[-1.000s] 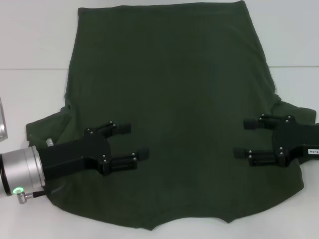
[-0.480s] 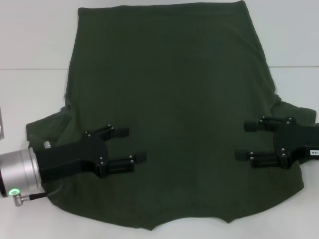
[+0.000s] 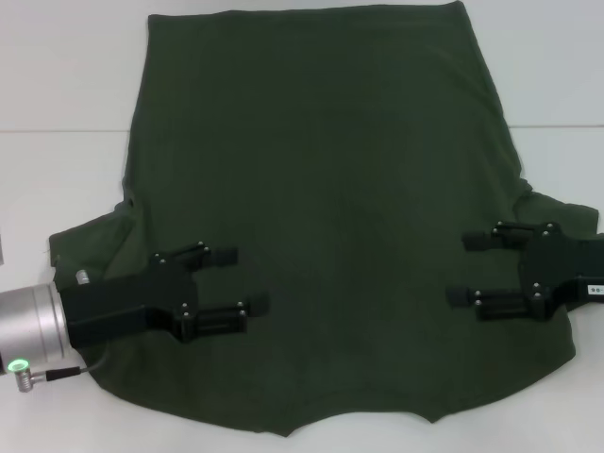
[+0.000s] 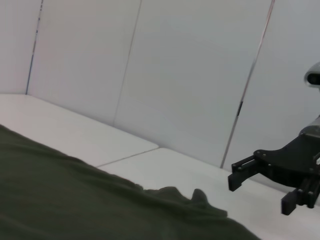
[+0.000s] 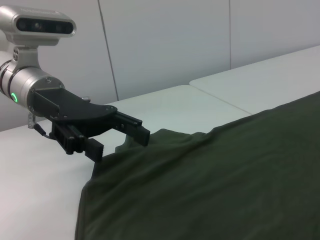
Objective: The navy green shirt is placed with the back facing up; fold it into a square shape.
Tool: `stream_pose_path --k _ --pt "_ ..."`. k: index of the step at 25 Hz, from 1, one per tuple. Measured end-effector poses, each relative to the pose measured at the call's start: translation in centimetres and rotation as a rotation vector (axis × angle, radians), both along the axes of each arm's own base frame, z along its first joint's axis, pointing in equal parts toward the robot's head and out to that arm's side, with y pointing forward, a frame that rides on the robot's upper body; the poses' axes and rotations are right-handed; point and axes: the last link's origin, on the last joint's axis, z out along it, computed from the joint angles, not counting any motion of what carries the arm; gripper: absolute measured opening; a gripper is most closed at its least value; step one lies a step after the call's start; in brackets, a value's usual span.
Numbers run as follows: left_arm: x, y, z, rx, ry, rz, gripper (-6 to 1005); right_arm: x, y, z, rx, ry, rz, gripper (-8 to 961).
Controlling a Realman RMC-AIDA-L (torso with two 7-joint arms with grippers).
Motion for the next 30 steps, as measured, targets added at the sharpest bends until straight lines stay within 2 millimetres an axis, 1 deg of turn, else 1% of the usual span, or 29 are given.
stream_pose_path --k 6,12,16,27,30 --pt "-0.6 0.6 -0.1 0.031 0.036 0.04 905 -0.1 0.3 -0.8 0.023 -0.005 -0.006 888" --pt "-0.7 1.1 -0.7 0.031 0.078 0.05 906 -0.1 0.5 -2.5 0.012 -0.031 -0.008 888" --pt "-0.8 1.3 -0.8 0.036 0.086 0.059 906 0.0 0.8 -3.1 0.017 -0.035 -0.017 888" --pt "-0.9 1.4 -0.7 0.039 0.079 0.071 906 -0.2 1.1 -3.5 0.02 -0.037 -0.01 887" --pt "-0.9 1.4 -0.4 0.024 0.035 0.127 906 -0.1 1.2 -3.4 0.028 -0.039 -0.016 886"
